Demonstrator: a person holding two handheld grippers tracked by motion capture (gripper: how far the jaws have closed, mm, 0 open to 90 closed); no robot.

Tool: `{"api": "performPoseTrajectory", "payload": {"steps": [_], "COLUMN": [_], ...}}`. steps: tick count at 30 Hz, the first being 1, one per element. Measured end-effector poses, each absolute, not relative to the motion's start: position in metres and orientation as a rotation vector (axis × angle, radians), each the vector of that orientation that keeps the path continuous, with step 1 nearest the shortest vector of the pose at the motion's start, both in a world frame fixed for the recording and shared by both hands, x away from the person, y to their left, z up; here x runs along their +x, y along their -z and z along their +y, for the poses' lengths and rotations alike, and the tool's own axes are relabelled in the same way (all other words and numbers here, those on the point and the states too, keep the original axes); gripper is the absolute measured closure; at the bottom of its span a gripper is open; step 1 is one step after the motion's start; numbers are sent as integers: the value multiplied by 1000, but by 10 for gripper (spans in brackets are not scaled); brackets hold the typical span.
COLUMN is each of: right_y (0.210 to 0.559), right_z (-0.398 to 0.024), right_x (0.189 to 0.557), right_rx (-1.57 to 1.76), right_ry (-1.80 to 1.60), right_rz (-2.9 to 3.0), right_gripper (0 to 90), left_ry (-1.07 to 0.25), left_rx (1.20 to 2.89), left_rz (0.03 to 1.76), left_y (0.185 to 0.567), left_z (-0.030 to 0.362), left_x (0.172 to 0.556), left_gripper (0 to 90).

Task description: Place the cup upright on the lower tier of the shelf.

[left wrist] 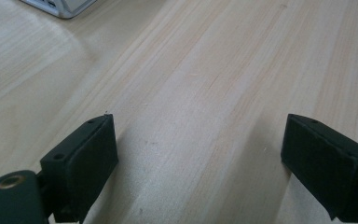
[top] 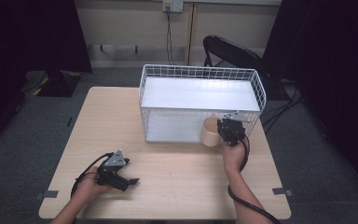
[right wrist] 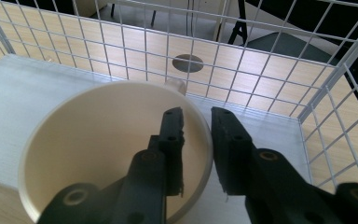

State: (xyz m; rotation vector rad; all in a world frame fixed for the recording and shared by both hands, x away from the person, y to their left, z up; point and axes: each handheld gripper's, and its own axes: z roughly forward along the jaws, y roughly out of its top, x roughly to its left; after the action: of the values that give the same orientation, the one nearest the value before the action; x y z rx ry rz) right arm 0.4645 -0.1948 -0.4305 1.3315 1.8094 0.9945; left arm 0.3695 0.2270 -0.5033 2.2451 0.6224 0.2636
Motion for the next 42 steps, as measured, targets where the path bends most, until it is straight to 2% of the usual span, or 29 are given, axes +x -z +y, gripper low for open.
{"api": "performPoseTrajectory", "payload": {"steps": [17,24,27,42], "right_y": [417,415,415,408], "right_z": [-198,-199,-199,-205], "right_x": [459,452,449,431], "right_rx": [1346,1328,1332,1295], "right_ry": [-1105,-1141,-1159,-1200], "right_rz": [1835,1869,1913,1956], "right_gripper": [453,369,297,193], "left_ry": [-263,-263,-264,-263], "left_rx": [2248,2244,2245,2245], "left_rz": [620,623,623,623], "left_y": [503,503,503,503], "left_z": [227,227,227,227], "left_x": [370,370,370,370], "left_gripper": [101,101,101,101]}}
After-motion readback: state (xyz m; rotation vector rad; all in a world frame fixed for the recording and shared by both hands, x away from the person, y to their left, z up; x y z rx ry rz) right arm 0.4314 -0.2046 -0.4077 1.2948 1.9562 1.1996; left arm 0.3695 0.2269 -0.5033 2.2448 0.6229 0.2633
